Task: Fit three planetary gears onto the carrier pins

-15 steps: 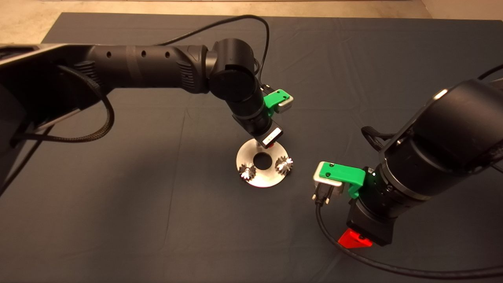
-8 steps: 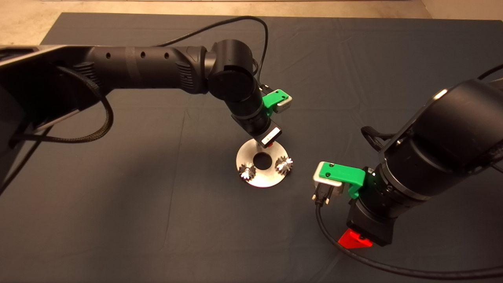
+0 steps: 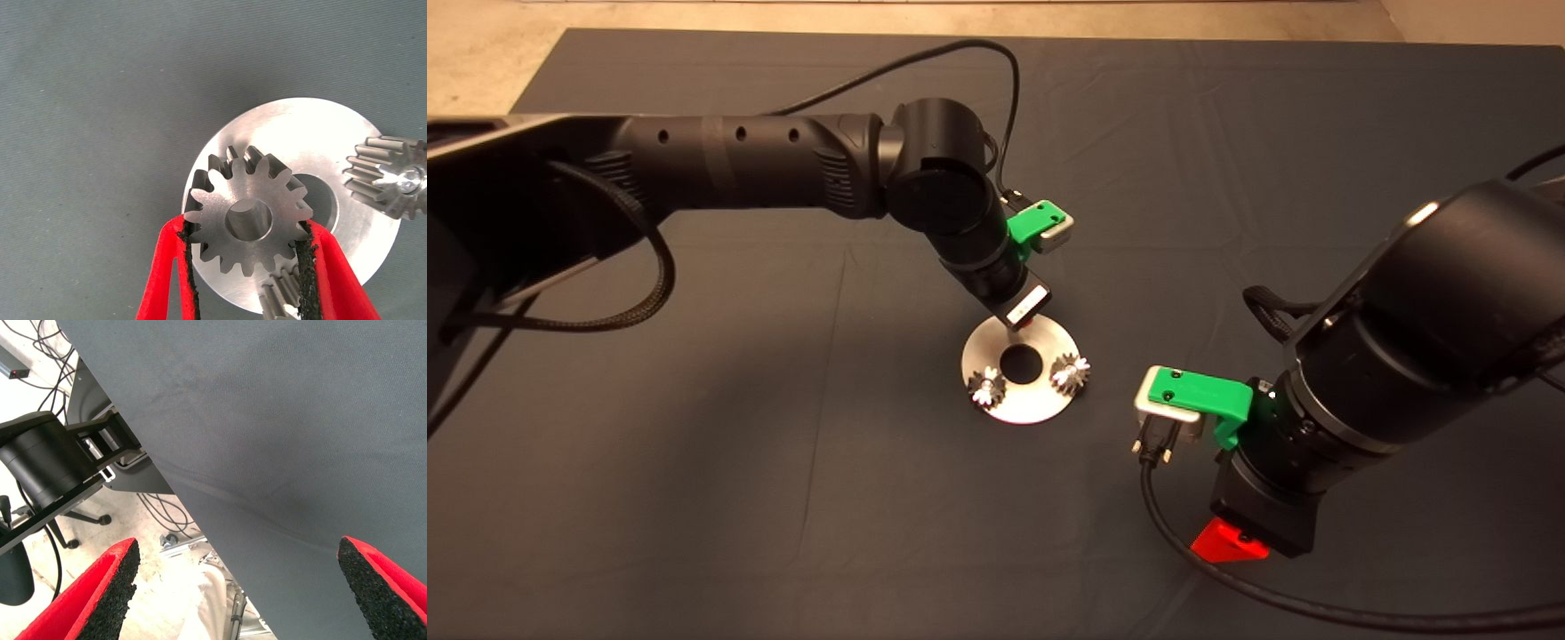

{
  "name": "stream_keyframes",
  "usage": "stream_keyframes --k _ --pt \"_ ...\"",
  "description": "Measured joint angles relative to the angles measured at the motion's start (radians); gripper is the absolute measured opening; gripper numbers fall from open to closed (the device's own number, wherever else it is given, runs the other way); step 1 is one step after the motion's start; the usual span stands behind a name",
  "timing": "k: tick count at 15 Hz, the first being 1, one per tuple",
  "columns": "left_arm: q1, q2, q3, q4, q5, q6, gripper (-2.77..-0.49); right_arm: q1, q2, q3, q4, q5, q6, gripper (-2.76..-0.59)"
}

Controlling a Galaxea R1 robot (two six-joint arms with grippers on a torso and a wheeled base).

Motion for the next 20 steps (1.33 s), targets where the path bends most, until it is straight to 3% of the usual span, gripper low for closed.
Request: stream_keyframes --k 3,6,9,20 --pt "0.003 -0.004 0.000 0.021 -0.001 0.000 -2.66 0.000 0.000 0.000 0.000 0.000 0.000 -1.15" --pt "0.012 -0.011 0.000 0.024 0.000 0.000 -2.66 0.000 0.000 0.000 0.000 0.000 0.000 -1.15" --pt "0.033 -0.011 0.001 0.028 -0.003 0.000 -2.67 0.000 0.000 0.000 0.000 0.000 0.000 -1.15" --pt "0.036 -0.011 0.001 0.044 -0.023 0.000 -2.67 0.000 0.000 0.001 0.001 0.000 0.000 -1.15"
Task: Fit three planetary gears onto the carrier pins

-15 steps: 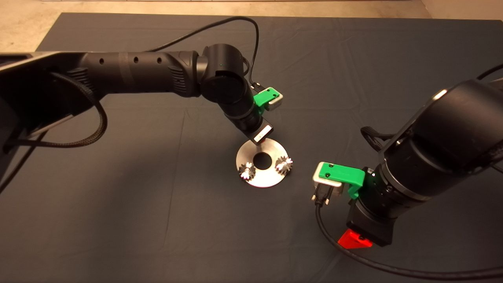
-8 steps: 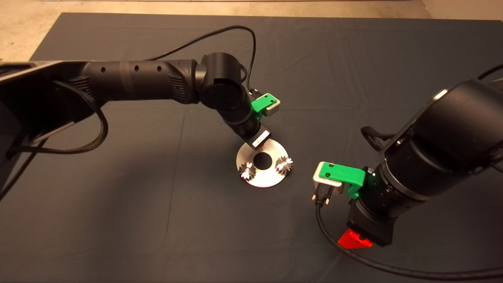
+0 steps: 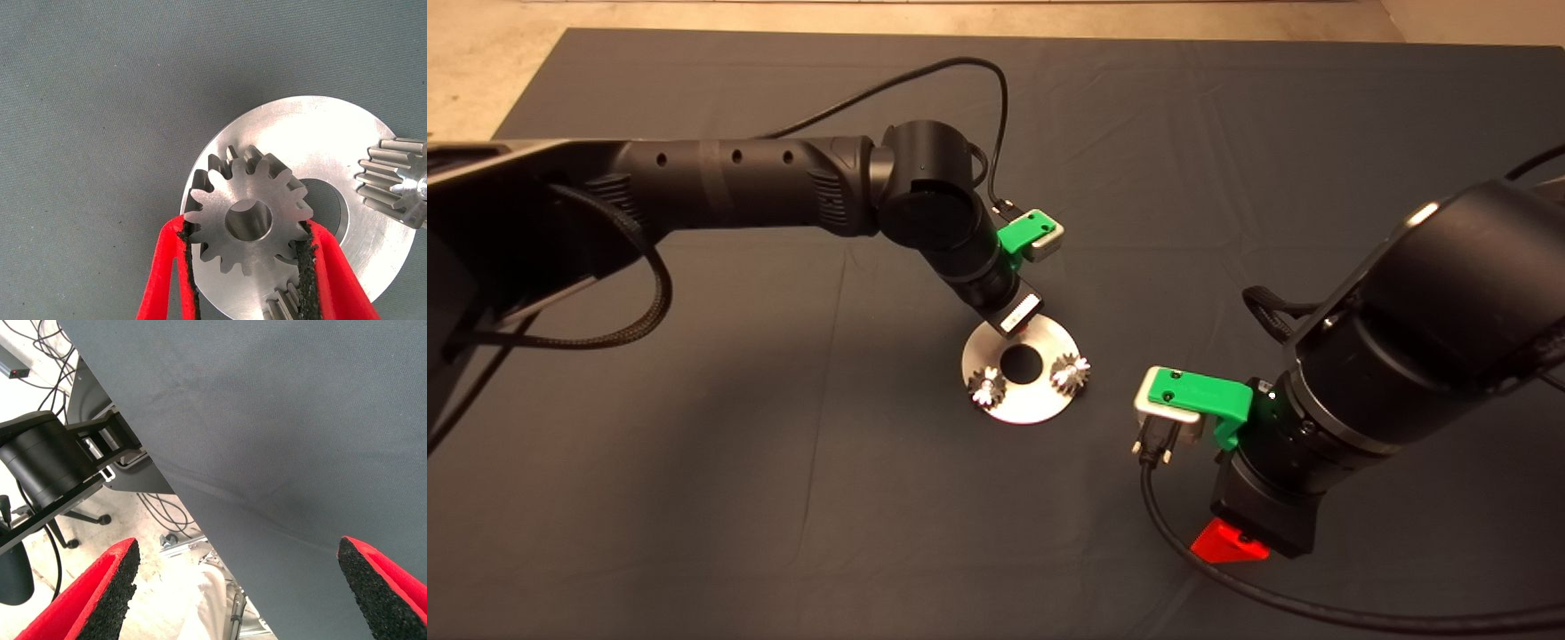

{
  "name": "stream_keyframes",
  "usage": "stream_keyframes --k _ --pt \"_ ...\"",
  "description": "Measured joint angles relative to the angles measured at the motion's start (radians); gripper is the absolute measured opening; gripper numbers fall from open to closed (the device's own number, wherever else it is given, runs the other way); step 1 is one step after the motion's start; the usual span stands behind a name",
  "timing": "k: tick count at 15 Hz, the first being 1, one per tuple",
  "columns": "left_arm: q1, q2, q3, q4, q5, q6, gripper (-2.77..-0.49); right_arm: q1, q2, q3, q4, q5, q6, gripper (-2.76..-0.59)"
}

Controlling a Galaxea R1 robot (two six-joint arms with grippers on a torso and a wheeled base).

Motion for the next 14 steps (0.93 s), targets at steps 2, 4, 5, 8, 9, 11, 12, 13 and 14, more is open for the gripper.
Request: stream_keyframes --k 2,4,5,8,9,11,12,13,14 --pt "0.000 0.000 0.000 0.002 -0.001 0.000 -2.67 0.000 0.000 0.000 0.000 0.000 0.000 -1.15" --pt "0.001 0.000 0.000 0.006 -0.005 0.000 -2.67 0.000 0.000 0.000 0.000 0.000 0.000 -1.15" --pt "0.002 0.000 0.000 0.012 -0.009 0.000 -2.67 0.000 0.000 0.000 0.000 0.000 0.000 -1.15" --pt "0.003 0.000 0.000 0.015 -0.012 0.000 -2.67 0.000 0.000 0.000 0.000 0.000 0.000 -1.15" --pt "0.003 0.000 0.000 0.016 -0.012 0.000 -2.67 0.000 0.000 0.000 0.000 0.000 0.000 -1.15" --pt "0.003 0.000 0.000 0.016 -0.013 0.000 -2.67 0.000 0.000 0.000 0.000 0.000 0.000 -1.15" --pt "0.003 0.000 0.000 0.017 -0.014 0.000 -2.67 0.000 0.000 0.000 0.000 0.000 0.000 -1.15" --pt "0.003 0.000 0.000 0.017 -0.016 -0.001 -2.67 0.000 0.000 0.000 0.000 0.000 0.000 -1.15" --pt "0.004 -0.001 0.000 0.018 -0.023 -0.001 -2.67 0.000 0.000 0.000 0.000 0.000 0.000 -1.15"
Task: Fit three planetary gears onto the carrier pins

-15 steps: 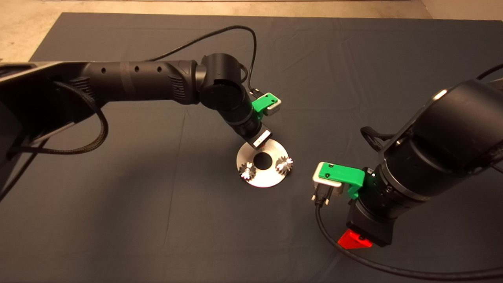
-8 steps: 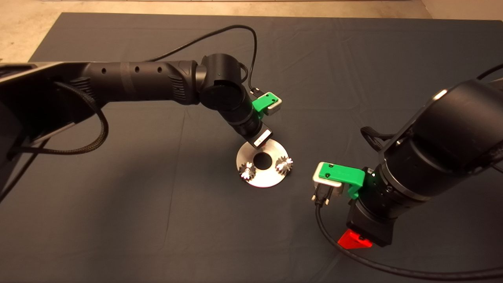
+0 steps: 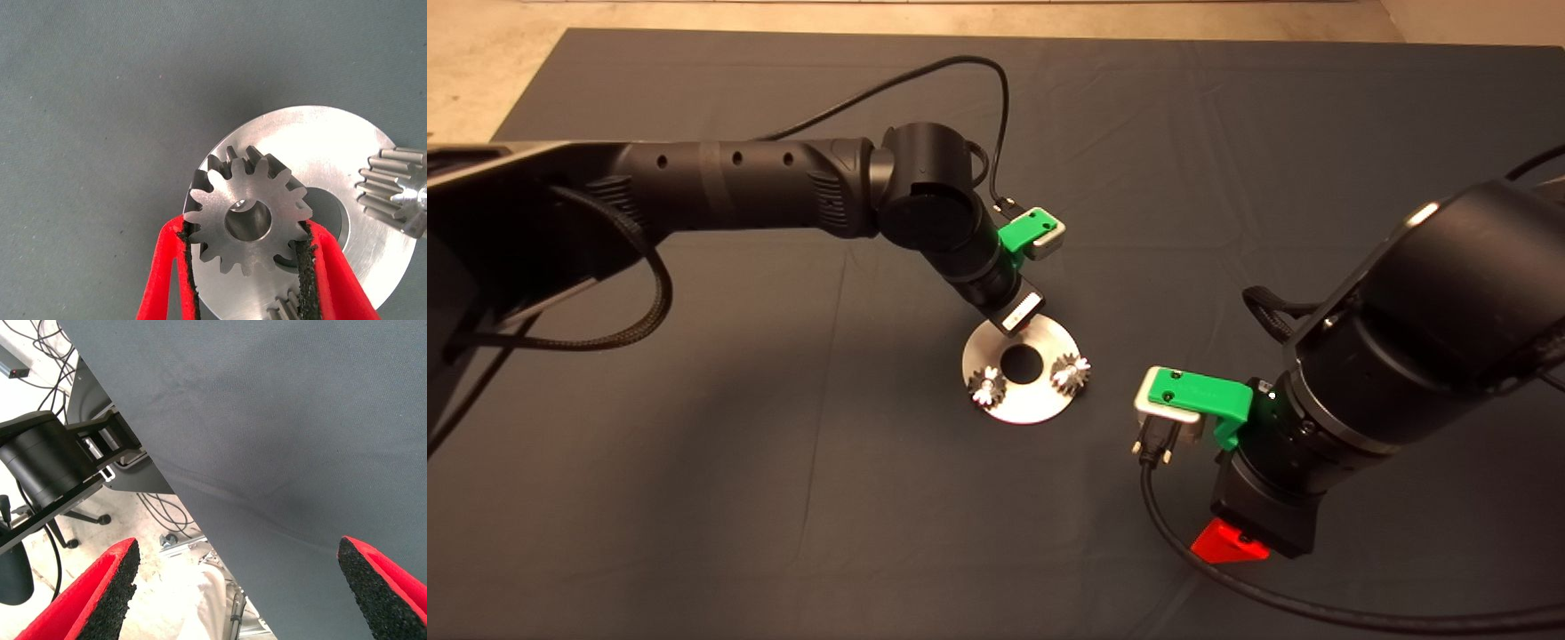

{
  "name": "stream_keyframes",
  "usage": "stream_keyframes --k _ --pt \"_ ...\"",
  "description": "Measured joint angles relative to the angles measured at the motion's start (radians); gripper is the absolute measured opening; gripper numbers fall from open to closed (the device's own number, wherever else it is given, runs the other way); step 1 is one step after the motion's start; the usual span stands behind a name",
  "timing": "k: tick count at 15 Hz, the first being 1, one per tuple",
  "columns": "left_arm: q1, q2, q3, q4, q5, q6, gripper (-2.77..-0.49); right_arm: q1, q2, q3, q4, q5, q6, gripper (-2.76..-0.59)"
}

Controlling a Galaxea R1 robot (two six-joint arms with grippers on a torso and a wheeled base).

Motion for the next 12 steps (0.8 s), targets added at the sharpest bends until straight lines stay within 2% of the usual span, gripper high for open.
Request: stream_keyframes --k 2,12 --pt "0.002 0.000 0.000 0.003 -0.011 0.000 -2.67 0.000 0.000 0.000 0.000 0.000 0.000 -1.15" --pt "0.004 0.001 0.000 0.007 -0.017 0.000 -2.67 0.003 0.000 0.000 0.000 0.000 0.000 -1.15"
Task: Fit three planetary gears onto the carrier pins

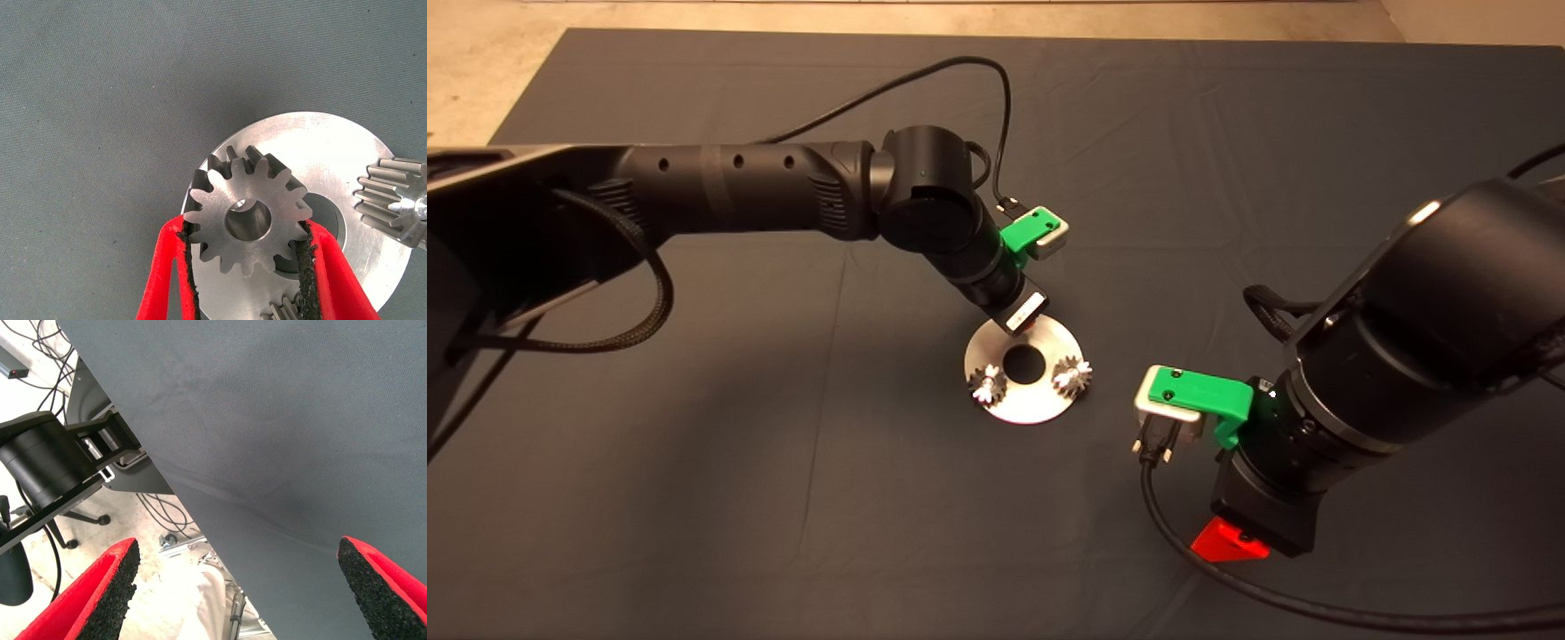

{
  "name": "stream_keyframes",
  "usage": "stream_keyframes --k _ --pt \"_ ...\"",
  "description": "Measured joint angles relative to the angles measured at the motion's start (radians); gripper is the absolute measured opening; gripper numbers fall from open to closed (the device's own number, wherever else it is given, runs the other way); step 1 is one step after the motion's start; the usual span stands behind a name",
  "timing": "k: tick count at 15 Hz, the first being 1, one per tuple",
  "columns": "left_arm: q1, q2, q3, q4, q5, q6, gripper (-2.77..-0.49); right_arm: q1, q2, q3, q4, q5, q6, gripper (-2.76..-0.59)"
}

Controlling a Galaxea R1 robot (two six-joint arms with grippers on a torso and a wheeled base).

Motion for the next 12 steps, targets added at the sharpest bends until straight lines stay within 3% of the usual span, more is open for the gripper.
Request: stream_keyframes --k 6,12 --pt "0.002 0.025 0.000 0.004 -0.001 0.000 -2.67 0.000 0.003 0.000 0.000 0.000 0.000 -1.15" --pt "0.003 0.023 0.000 0.003 -0.011 0.002 -2.67 0.000 0.003 0.000 0.000 0.000 0.000 -1.15"
